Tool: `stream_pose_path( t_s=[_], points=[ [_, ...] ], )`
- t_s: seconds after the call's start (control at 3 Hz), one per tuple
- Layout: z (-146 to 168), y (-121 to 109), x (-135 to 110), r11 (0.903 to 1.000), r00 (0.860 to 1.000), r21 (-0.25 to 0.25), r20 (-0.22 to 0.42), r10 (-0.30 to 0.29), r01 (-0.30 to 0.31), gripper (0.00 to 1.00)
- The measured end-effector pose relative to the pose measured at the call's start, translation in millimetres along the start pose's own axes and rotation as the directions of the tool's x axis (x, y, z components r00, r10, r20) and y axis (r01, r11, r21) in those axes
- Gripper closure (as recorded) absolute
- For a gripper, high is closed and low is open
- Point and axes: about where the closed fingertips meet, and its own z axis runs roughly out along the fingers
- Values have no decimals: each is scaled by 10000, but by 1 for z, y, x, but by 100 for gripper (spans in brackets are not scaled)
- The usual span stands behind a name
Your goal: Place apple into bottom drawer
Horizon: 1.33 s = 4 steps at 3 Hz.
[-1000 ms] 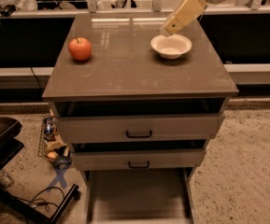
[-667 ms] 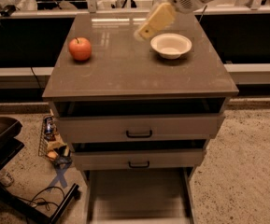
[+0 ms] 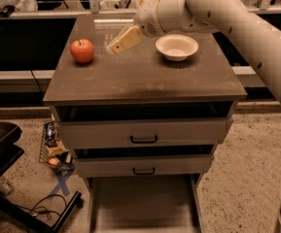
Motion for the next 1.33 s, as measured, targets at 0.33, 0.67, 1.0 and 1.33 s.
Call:
stream_pose_path(
  t_s=[0.33, 0.67, 1.0, 1.33],
  points=[
    [6, 2, -1, 9999, 10000, -75, -29, 74, -75, 0],
    [35, -3, 4, 9991, 9992, -173, 153, 380, -378, 0],
    [102, -21, 25, 9950, 9946, -384, 437, 940, -923, 0],
    [140, -29, 35, 9911, 9905, -603, 621, 1226, -1189, 0]
  ],
)
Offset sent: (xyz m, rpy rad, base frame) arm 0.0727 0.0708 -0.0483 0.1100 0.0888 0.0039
